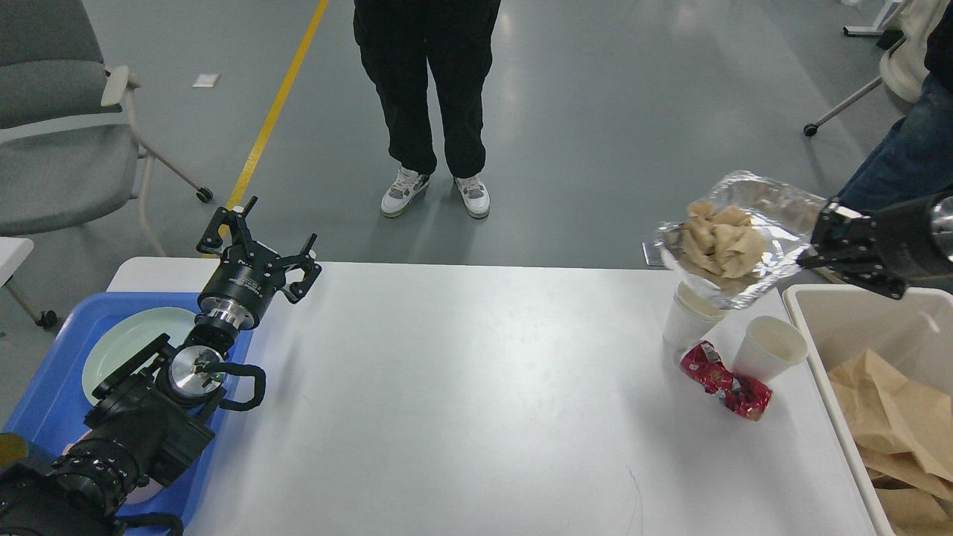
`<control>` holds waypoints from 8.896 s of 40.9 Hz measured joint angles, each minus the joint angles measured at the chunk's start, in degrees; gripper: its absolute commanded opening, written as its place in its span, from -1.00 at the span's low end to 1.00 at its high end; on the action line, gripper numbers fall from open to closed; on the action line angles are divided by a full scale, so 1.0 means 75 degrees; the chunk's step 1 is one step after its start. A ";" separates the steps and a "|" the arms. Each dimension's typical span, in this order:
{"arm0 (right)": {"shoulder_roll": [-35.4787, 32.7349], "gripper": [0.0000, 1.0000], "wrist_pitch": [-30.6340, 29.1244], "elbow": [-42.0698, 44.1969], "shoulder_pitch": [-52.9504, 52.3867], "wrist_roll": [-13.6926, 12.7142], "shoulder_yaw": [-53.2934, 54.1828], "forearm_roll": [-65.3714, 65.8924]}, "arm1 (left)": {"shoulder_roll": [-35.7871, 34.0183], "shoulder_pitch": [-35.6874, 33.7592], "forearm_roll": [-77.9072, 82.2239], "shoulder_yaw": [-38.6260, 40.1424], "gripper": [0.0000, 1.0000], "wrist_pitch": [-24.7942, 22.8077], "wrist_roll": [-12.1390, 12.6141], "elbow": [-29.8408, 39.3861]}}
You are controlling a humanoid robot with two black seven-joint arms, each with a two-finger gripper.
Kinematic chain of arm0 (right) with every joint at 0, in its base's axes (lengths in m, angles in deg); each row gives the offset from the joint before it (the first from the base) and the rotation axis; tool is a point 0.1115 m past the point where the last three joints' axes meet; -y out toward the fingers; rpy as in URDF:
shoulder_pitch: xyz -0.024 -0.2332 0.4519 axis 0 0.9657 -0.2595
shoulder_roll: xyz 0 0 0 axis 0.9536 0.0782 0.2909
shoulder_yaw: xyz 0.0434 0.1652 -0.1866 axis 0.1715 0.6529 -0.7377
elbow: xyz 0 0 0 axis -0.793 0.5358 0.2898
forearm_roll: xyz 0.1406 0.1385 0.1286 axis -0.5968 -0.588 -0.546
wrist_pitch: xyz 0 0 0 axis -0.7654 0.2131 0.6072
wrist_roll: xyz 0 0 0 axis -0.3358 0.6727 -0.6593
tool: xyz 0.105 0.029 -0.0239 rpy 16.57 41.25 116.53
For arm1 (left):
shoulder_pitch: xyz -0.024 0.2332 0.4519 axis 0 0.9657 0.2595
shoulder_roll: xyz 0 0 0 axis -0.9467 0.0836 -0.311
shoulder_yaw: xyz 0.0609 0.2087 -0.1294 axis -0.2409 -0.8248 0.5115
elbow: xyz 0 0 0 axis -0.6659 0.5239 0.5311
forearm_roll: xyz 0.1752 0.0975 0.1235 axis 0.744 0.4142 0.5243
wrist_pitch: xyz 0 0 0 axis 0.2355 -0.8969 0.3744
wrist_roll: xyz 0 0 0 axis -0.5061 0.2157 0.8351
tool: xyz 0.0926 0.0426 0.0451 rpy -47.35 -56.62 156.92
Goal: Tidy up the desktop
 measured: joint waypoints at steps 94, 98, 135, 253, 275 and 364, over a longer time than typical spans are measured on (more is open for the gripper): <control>0.2233 1.00 -0.0846 -0.1703 -0.1024 -0.1526 0.1242 0.2291 | 0.0000 0.0002 0.0001 0.0000 0.95 -0.0004 0.0004 0.0001; 0.2312 1.00 -0.0777 -0.0658 -0.0266 -0.1404 0.1188 0.2302 | 0.0000 0.0002 0.0001 0.0000 0.95 -0.0004 0.0004 0.0001; 0.1721 0.79 0.0657 0.3338 0.4541 -0.0857 0.1624 0.1201 | 0.0001 0.0002 0.0002 0.0000 0.95 -0.0001 -0.0003 0.0001; 0.2096 1.00 0.2545 0.7427 0.8492 -0.1387 0.0570 -0.0486 | 0.0001 0.0004 0.0004 0.0000 0.95 -0.0001 -0.0001 -0.0008; 0.1178 1.00 -0.0567 0.1774 0.1304 -0.1281 0.0618 0.0610 | -0.0001 -0.0001 -0.0001 0.0000 0.95 -0.0001 -0.0001 0.0000; 0.3728 -1.00 0.2981 0.3690 0.4689 -0.1282 0.1278 -0.1213 | 0.0000 -0.0001 0.0004 0.0000 0.95 -0.0001 0.0007 -0.0001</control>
